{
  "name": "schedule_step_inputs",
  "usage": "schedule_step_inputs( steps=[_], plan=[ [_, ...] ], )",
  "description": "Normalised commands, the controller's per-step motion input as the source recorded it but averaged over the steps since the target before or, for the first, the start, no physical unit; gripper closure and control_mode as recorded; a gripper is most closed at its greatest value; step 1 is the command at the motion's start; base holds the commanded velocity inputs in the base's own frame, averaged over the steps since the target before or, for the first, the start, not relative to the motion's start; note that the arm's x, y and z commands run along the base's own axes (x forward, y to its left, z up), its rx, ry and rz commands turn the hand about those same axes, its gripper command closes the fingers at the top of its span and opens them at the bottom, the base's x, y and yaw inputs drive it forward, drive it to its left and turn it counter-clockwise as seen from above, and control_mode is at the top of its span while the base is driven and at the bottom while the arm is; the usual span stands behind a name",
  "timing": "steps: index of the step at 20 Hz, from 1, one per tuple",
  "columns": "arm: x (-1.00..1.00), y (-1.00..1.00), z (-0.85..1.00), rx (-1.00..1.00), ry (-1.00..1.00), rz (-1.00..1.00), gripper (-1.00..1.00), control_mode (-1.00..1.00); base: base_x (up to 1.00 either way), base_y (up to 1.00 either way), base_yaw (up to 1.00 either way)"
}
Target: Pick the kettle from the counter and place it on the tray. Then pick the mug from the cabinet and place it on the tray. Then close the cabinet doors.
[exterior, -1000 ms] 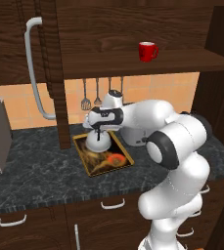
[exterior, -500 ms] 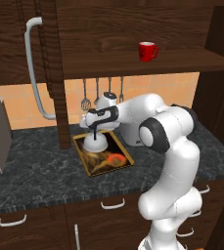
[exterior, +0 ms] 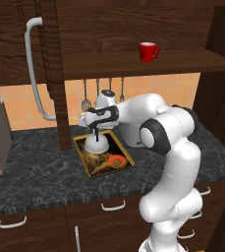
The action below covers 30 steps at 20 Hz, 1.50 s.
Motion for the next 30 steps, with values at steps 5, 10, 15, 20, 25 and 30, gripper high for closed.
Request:
schedule_step_inputs(
  steps=[5,10,15,20,25,30],
  plan=[
    [-0.75,0.00,0.66,0.00,-0.17,0.00,-1.00,-1.00,0.00,0.00,0.00],
    [-1.00,-0.34,0.81,-0.02,-0.16,0.00,-1.00,-1.00,0.00,0.00,0.00],
    [-0.69,-0.37,0.38,-0.01,-0.07,0.03,-1.00,-1.00,0.00,0.00,0.00],
    [-0.79,-0.50,0.51,0.00,-0.03,0.11,-1.00,-1.00,0.00,0.00,0.00],
    [-0.89,-0.55,1.00,0.00,-0.02,0.06,-1.00,-1.00,0.00,0.00,0.00],
    [-0.31,-0.68,1.00,0.06,-0.05,0.00,-1.00,-1.00,0.00,0.00,0.00]
  ],
)
